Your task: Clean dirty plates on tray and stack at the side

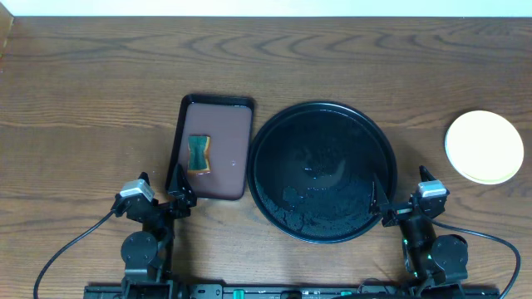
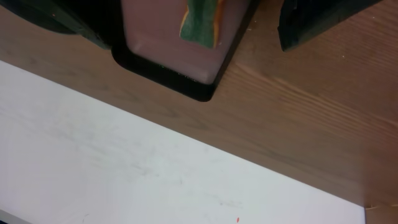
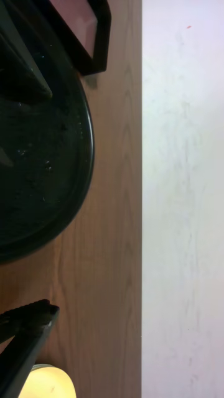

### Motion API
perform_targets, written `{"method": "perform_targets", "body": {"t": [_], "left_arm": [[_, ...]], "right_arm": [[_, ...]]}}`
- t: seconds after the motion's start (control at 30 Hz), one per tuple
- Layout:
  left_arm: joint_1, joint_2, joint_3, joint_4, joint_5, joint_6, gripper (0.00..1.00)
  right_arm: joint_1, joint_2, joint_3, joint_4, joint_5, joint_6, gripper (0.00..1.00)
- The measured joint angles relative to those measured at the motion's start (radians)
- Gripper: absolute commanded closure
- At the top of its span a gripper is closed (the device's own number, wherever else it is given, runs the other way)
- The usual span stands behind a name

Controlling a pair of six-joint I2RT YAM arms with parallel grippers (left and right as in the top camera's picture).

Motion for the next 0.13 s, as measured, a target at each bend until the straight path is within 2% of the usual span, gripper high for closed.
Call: {"method": "perform_targets", "body": {"t": [0.13], "left_arm": [[0.0,0.0,0.0,0.0,0.0,0.0,0.16]], "right_arm": [[0.0,0.0,0.0,0.0,0.0,0.0,0.01]]}}
